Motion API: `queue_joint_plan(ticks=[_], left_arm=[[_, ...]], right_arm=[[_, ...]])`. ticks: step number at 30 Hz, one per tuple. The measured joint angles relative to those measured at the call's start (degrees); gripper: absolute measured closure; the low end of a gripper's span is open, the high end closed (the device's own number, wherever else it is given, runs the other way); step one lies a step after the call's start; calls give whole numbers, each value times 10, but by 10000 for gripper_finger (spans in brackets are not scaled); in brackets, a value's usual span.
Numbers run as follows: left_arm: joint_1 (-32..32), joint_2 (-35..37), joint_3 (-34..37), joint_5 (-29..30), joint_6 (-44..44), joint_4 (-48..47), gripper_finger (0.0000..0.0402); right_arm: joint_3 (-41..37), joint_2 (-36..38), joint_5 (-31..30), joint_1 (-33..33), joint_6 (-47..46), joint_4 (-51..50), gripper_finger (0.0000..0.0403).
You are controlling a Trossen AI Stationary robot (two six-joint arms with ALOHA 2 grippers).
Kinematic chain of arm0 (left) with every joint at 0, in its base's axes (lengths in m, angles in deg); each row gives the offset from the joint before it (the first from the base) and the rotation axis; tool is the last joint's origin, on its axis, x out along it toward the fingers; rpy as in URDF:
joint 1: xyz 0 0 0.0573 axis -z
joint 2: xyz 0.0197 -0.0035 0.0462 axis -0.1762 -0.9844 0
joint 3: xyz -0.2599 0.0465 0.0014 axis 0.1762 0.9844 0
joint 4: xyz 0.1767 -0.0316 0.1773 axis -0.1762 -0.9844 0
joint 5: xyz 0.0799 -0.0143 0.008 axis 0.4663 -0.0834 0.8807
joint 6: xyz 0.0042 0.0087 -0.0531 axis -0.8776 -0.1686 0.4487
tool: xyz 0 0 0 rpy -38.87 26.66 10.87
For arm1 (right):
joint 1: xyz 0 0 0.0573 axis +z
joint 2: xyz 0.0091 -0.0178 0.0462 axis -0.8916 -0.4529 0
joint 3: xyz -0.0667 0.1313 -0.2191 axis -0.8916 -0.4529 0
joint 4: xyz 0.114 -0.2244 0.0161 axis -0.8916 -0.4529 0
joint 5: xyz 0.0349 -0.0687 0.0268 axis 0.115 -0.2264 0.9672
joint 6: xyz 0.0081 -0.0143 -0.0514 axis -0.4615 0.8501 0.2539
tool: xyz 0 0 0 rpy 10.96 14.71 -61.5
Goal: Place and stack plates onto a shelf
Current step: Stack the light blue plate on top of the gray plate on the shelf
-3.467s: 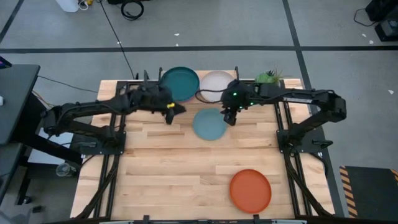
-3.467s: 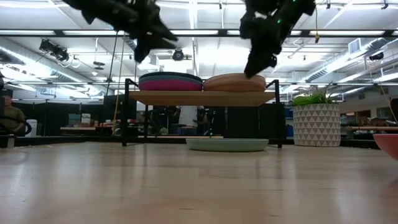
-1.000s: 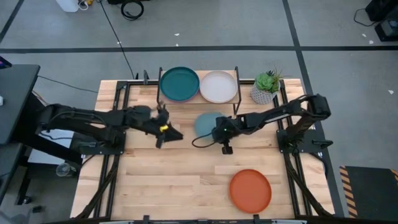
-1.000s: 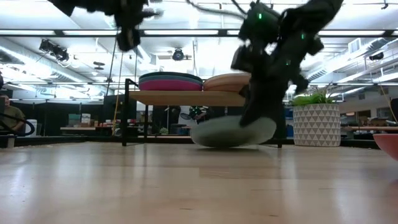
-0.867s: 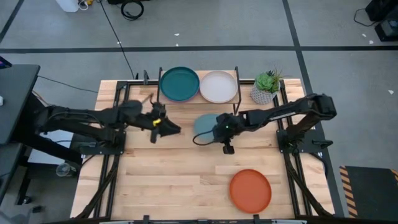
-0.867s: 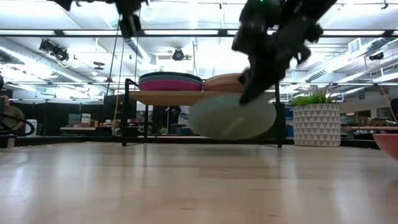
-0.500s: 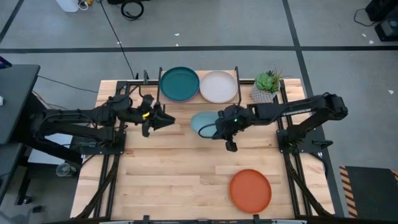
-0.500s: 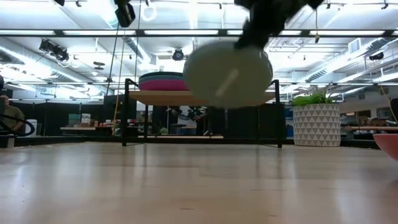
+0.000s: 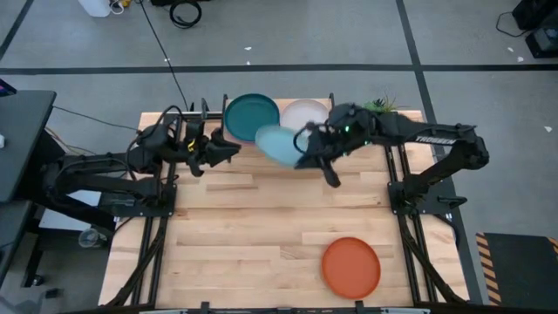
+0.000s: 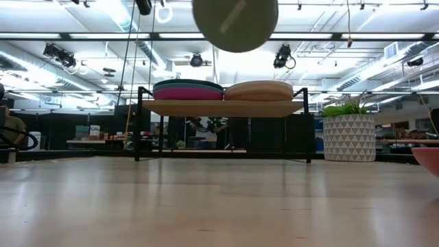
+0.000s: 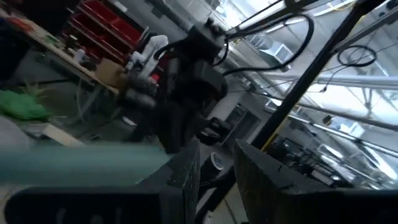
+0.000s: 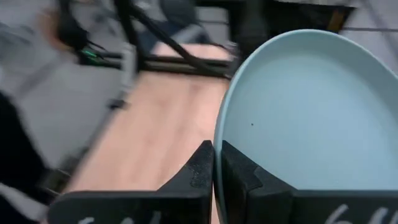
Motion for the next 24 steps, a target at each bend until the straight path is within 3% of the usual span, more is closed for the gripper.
queue_joint_plan(ticks=[5,12,19,24], left_arm=[[-23,0,0,0,-14,-9,299],[-35,0,0,10,-14,-27,299],[-35,-2,0,83,-14,-113,299],[-35,-2,0,87,-14,-115,299]], right_arm=[[39,0,-63,-46,74,-90,379],[42,-3,-204,-120,145,-168,380],[11,-36,-203,-168,163,-164,376],[6,-77,-198,-174,165,-177,375]])
